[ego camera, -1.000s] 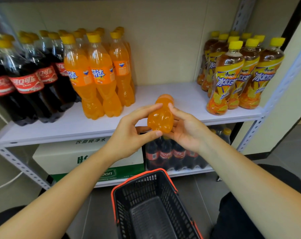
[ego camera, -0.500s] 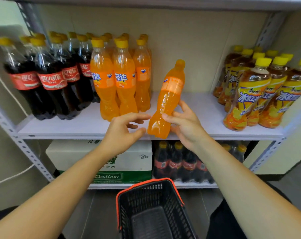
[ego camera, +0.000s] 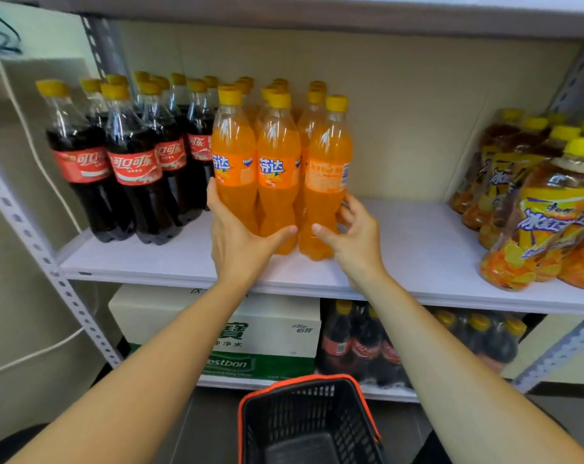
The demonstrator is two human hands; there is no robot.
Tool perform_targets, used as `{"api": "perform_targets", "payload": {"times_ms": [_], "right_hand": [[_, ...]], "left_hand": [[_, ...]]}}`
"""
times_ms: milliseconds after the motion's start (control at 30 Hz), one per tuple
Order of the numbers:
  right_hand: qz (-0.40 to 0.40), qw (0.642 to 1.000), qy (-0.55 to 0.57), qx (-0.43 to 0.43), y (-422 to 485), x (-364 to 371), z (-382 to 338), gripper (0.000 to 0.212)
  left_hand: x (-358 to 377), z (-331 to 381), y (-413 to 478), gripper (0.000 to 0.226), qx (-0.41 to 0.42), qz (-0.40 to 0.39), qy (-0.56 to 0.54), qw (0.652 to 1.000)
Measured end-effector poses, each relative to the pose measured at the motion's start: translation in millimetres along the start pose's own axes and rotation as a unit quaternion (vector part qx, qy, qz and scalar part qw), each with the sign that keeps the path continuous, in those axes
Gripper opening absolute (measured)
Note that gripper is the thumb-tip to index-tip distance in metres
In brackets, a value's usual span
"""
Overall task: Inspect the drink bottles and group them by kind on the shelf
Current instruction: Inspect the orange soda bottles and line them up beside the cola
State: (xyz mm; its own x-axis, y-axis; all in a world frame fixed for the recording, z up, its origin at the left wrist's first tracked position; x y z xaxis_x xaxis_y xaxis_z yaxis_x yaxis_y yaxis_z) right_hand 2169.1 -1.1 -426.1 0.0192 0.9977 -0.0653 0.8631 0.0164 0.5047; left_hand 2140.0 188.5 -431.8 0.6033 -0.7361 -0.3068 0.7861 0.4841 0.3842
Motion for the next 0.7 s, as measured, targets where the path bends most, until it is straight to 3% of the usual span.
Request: {"api": "perform_targets", "payload": {"times_ms": [167,433,567,633,700], "right_hand": [[-0.024,0.999,0.013,-0.024,7.0,6.8,6.4,0.069],[0.034,0.996,-0.062,-0.058,-2.4,26.4,4.1,0.069],[0.052,0.991,-0.113,-0.042,-5.2,25.5,1.7,0.048],[0.023,0.995,-0.092,-0.028,-6.0,23.8,2.7,0.035],[-0.006,0.998,-0.067,-0.011,-4.8,19.8,3.0,0.034]], "left_hand": [[-2.2,-7.9,21.8,0.147,0.000,-0.035,-0.061,0.998],[-11.3,-16.3,28.0,0.139,0.004,-0.040,-0.107,0.993],[-15.3,-12.3,22.0,0.139,-0.005,-0.047,-0.107,0.993],[-18.5,-10.0,18.4,0.140,-0.008,-0.048,-0.101,0.994],[-22.1,-9.3,16.4,0.140,-0.010,-0.052,-0.093,0.994]]}}
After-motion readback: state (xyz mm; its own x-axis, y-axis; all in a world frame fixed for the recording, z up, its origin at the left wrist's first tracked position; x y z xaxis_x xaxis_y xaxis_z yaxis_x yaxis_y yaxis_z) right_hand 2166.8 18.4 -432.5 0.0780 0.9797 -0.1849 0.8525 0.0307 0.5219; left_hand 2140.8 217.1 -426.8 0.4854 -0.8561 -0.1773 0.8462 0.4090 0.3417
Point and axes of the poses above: each hand's wrist, its own y-axis towards the middle knuckle, its own x-axis out of the palm, z = x × y, the point moved 2 cm from there along y, towards the middle knuckle, and after that the axes turned 8 degrees about -x, right-handed, at the moved point
